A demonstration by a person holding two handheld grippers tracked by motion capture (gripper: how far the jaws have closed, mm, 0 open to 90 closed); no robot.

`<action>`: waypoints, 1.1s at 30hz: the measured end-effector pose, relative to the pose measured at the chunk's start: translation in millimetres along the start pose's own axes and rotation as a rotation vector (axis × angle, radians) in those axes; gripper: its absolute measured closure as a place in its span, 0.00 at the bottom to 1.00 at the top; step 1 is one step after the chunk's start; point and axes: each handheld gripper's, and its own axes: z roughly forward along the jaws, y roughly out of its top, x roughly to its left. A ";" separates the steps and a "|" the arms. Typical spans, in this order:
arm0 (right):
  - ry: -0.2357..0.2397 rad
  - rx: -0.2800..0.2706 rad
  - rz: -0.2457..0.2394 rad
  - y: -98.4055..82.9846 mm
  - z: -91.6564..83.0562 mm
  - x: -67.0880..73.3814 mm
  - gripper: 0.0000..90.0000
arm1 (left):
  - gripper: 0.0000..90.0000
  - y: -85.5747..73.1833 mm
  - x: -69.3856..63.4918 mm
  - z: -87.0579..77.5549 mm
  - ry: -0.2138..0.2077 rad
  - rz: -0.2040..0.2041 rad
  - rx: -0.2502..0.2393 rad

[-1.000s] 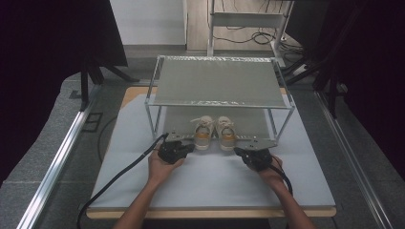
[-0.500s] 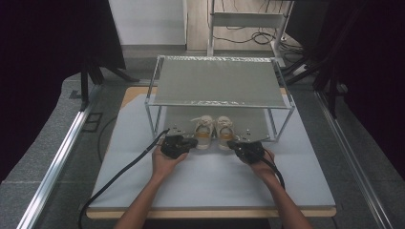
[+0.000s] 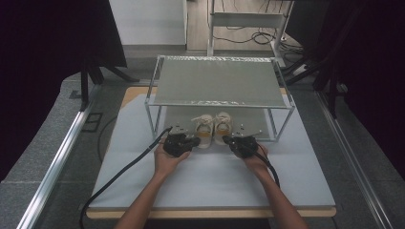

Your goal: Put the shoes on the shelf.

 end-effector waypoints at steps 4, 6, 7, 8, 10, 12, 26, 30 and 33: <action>-0.001 -0.004 0.010 -0.1 1.7 -0.4 0.99 | 0.98 0.8 2.4 4.5 -0.005 -0.010 -0.009; 0.000 -0.008 0.018 -0.3 2.6 -0.8 0.99 | 0.99 1.2 3.0 5.3 -0.006 -0.015 -0.011; 0.000 -0.008 0.018 -0.3 2.6 -0.8 0.99 | 0.99 1.6 3.1 5.8 -0.004 -0.017 -0.010; 0.001 -0.009 0.017 -0.3 3.0 -1.0 0.99 | 0.99 3.1 3.0 7.4 -0.001 -0.015 -0.010; 0.002 -0.008 0.014 -0.3 3.2 -1.4 0.99 | 0.99 5.1 2.0 9.4 0.011 -0.010 -0.005; 0.002 -0.008 0.016 -0.3 3.2 -1.6 0.99 | 0.98 6.8 1.8 11.5 0.014 -0.009 -0.003; 0.022 -0.007 0.031 -1.0 5.8 -5.4 0.99 | 0.98 18.6 15.5 32.4 0.054 -0.029 -0.020; 0.002 -0.010 0.029 -1.3 7.8 -8.1 0.99 | 0.97 21.3 15.2 37.2 0.066 -0.028 -0.014; -0.018 0.000 0.041 1.1 11.1 -15.9 0.99 | 0.97 23.3 15.2 39.9 0.064 -0.028 -0.012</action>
